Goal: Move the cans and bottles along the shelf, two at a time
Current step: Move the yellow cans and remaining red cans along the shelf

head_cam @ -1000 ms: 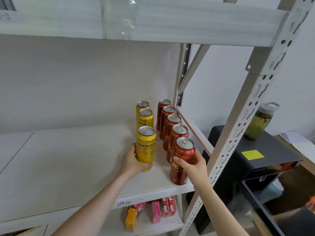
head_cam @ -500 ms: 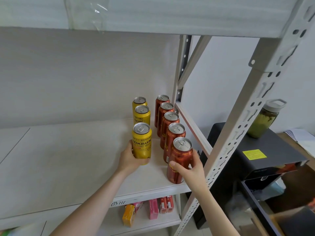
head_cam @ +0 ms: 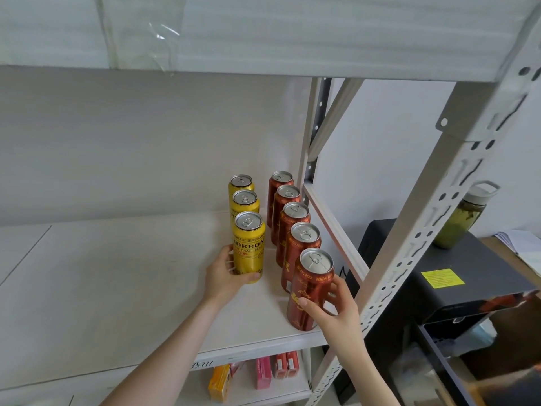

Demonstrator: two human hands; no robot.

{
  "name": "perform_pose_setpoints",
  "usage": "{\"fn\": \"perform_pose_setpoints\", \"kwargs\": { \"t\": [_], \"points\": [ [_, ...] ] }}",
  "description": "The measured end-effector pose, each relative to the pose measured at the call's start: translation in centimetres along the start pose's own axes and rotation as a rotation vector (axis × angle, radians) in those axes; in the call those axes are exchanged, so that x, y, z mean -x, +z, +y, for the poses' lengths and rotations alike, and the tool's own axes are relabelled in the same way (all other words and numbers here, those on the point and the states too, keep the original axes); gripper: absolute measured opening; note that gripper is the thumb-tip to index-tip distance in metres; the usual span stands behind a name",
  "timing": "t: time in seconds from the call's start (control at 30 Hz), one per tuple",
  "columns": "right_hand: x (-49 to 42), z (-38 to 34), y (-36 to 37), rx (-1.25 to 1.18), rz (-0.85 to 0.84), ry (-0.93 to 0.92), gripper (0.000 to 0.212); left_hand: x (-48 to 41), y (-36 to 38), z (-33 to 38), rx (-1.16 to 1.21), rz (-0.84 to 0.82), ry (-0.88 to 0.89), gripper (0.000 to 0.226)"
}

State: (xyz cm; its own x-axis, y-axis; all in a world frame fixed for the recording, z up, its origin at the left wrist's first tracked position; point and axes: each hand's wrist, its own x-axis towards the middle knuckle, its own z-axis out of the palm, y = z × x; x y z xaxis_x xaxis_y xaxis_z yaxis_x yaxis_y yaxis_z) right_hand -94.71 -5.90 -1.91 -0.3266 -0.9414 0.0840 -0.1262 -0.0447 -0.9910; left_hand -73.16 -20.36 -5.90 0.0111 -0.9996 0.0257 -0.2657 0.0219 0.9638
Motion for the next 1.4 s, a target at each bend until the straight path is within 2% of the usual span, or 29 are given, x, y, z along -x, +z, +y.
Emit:
{"fn": "perform_pose_setpoints", "kwargs": {
  "t": [0.27, 0.53, 0.83, 0.93, 1.07, 1.23, 1.4],
  "points": [
    [-0.1, -0.1, -0.2, 0.027, -0.012, 0.018, 0.070, -1.3, 0.2, 0.3, 0.016, 0.009, -0.007, 0.077],
    [0.0, -0.2, -0.1, 0.040, -0.005, 0.034, 0.061, -1.4, 0.1, 0.7, -0.024, -0.011, -0.001, 0.072],
    [0.7, -0.4, 0.2, 0.099, 0.038, 0.027, 0.059, 1.0, -2.1, 1.0, -0.255, 0.018, 0.036, 0.078],
    [1.4, -0.5, 0.4, 0.121, 0.102, 0.039, 0.069, 2.4, -3.5, 0.7, -0.340, 0.022, 0.038, 0.070],
    [3.4, -0.1, 0.6, 0.326, 0.194, -0.019, 0.073, 5.1, -5.5, 0.6, -0.590, 0.049, 0.164, 0.054],
    [7.2, 0.5, 1.7, 0.724, 0.218, -0.108, 0.074, 8.5, -7.3, 0.0, -0.912, 0.047, 0.434, 0.055],
    [10.6, 0.4, 2.7, 0.992, 0.174, -0.139, 0.078, 11.5, -8.9, -0.6, -1.148, -0.039, 0.418, 0.063]
  ]
}}
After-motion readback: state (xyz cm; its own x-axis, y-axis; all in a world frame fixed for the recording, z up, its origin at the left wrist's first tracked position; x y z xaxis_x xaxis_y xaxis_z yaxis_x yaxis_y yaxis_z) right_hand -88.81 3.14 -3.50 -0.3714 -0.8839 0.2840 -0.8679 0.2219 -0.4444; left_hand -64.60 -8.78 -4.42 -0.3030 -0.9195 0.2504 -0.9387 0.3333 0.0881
